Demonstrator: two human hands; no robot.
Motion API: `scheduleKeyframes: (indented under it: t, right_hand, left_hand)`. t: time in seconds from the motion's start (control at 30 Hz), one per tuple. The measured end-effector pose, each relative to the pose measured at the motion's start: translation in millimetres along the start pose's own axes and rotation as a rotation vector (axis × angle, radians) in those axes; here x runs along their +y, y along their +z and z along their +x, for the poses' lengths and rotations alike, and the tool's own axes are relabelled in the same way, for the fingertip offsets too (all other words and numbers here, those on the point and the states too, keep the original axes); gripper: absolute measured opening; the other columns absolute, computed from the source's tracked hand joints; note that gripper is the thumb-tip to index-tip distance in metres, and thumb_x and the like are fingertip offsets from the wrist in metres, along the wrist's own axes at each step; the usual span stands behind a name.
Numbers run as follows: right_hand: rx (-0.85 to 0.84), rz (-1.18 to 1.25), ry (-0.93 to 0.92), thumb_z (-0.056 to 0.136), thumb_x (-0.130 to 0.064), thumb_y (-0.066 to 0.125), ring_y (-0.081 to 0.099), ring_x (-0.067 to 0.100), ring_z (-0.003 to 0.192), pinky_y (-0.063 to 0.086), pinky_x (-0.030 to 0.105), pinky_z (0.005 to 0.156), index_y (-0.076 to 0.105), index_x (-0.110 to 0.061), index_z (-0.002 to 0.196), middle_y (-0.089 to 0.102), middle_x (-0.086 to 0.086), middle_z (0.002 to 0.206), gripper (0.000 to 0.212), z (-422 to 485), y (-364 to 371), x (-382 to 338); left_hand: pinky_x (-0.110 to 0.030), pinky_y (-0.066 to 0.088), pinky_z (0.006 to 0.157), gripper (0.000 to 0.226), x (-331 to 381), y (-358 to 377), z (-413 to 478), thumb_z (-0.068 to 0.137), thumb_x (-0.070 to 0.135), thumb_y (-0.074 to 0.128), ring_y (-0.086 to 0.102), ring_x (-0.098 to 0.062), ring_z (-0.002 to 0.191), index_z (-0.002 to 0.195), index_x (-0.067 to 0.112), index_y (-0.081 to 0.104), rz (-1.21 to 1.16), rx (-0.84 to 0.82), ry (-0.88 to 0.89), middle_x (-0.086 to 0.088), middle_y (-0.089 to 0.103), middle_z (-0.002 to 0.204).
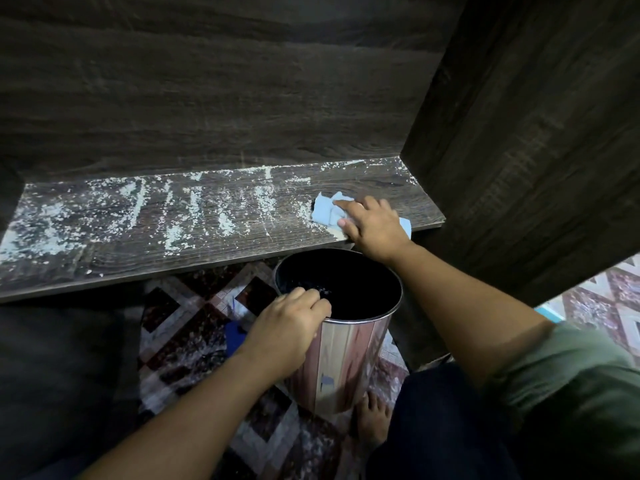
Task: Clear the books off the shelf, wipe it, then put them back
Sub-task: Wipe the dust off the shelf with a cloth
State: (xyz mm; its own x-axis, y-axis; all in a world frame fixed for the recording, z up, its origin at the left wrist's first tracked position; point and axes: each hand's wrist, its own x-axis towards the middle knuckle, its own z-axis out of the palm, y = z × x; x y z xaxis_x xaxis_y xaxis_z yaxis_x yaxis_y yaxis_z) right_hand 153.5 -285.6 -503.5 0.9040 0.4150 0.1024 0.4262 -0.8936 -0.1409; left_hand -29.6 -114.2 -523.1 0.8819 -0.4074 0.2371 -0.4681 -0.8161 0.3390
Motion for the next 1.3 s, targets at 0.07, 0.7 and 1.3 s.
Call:
scheduleKeyframes:
  t: [0.07, 0.7, 1.3]
  right_hand:
    - [0.004, 0.037, -0.043, 0.098, -0.048, 0.041, 0.045, 0.036, 0.110, 0.039, 0.045, 0.095, 0.047, -0.031, 0.141, 0.051, 0.013, 0.126, 0.046, -10, 2, 1]
    - [0.015, 0.015, -0.019, 0.101, -0.039, 0.040, 0.038, 0.031, 0.121, 0.031, 0.040, 0.098, 0.040, -0.040, 0.144, 0.042, 0.008, 0.140, 0.043, 31, 2, -7]
    - [-0.076, 0.152, -0.017, 0.100, -0.033, 0.044, 0.039, 0.035, 0.125, 0.034, 0.047, 0.107, 0.041, -0.039, 0.143, 0.041, 0.011, 0.140, 0.043, 52, -11, -34]
  left_hand:
    - [-0.036, 0.049, 0.062, 0.028, 0, 1, 0, 0.066, 0.002, 0.071, 0.051, -0.022, 0.074, 0.087, 0.014, 0.058, 0.010, -0.001, 0.004, 0.000, 0.050, 0.079]
    - [-0.032, 0.049, 0.066, 0.031, 1, 5, 7, 0.068, 0.000, 0.072, 0.051, -0.018, 0.079, 0.089, 0.019, 0.057, 0.022, -0.041, -0.060, 0.005, 0.051, 0.084]
    - [-0.025, 0.041, 0.060, 0.043, 2, -8, -12, 0.056, 0.009, 0.085, 0.051, -0.016, 0.072, 0.086, 0.020, 0.057, 0.039, -0.017, -0.024, 0.007, 0.050, 0.079]
